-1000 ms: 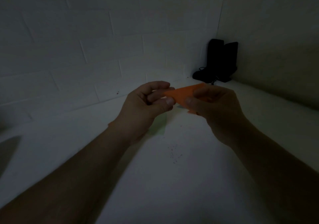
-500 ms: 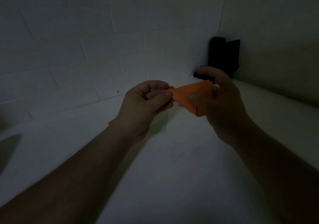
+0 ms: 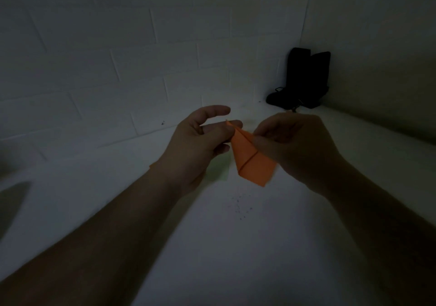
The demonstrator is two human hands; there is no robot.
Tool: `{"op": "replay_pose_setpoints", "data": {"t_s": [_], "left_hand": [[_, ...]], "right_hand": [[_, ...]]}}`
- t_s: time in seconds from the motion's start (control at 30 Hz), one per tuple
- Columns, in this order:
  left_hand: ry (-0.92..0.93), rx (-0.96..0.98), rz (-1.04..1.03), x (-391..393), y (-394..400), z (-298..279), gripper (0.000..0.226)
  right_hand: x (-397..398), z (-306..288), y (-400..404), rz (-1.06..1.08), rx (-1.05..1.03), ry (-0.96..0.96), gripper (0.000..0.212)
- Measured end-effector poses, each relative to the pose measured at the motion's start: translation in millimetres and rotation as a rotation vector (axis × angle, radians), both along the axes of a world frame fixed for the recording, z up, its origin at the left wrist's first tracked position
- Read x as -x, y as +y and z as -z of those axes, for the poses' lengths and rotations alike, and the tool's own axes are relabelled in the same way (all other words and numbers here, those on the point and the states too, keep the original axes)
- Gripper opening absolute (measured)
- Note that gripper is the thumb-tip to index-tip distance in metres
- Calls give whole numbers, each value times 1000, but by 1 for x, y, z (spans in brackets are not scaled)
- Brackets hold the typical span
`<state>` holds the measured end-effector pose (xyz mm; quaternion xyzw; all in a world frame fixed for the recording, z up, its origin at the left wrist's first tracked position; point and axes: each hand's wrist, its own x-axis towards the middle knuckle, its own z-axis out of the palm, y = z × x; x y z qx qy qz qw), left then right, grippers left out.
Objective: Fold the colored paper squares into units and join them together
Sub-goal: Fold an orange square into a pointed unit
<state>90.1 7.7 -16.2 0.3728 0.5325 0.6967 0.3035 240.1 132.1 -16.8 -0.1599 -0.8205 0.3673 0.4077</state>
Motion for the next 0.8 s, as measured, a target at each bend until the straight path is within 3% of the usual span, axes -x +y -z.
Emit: {"op": "replay_pose_setpoints", "data": {"t_s": [0.13, 0.23, 0.43, 0.8], "left_hand": [[47, -3, -7, -1, 1, 2, 24], [2, -28, 1, 1, 3, 5, 22], [-70, -67, 8, -1, 4, 5, 19], [-59, -49, 16, 0, 3, 4, 10]], "right_hand": [[0, -5, -3, -46, 30, -19, 27], [0, -5, -6, -53, 44, -27, 20], [-1, -4, -7, -54, 148, -20, 27], [1, 0, -1, 13, 81, -47, 19]]}}
